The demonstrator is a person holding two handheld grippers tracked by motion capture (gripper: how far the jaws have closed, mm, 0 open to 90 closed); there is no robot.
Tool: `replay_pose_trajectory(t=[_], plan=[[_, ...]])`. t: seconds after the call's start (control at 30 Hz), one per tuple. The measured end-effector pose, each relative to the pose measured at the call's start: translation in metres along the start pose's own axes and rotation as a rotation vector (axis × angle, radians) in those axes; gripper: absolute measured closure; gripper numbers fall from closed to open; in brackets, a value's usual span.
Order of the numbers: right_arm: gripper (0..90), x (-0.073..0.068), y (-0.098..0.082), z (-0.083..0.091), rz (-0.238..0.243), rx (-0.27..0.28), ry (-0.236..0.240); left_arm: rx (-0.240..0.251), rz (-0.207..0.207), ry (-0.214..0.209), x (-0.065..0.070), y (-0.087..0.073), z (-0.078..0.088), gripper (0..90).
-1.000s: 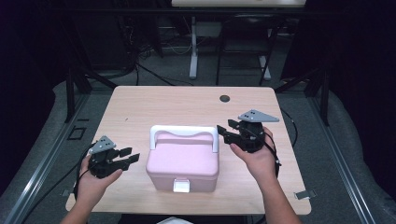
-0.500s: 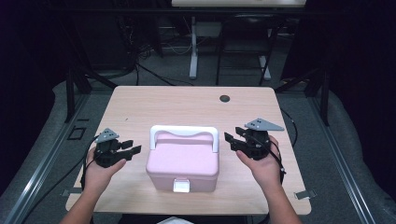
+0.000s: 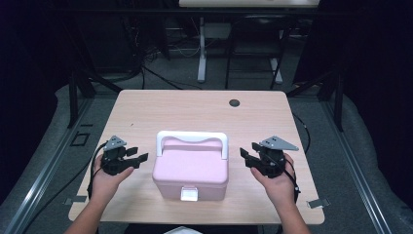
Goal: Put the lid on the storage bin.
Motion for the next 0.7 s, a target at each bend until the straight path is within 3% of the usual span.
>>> replay_pose_trajectory(t=[0.27,0.5,0.6,0.7], plan=[[47.9,0.007,-0.024,-0.008,0.003,0.001,-0.033,-0.031,-0.03,-0.004,0.002,-0.01,-0.01,44.4],[48.0,0.01,-0.042,-0.016,0.021,-0.052,-0.033,-0.047,-0.054,-0.013,0.002,-0.017,-0.02,44.3],[47.3,0.011,-0.05,-0.02,0.016,-0.083,-0.023,-0.061,-0.043,-0.018,0.001,-0.02,-0.024,44.2],[46.5,0.014,-0.052,-0.022,0.039,-0.08,-0.036,-0.073,-0.052,-0.018,0.001,-0.02,-0.024,43.1]])
Point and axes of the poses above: each handheld gripper's, and its own axes: z roughly backward along the jaws, y roughly out of its top, x roughly to its right, the point moved 6 cm from there along -z, roughly forward along the jaws, and after that the axes turned 13 degrees about y, right-handed, at the moved point
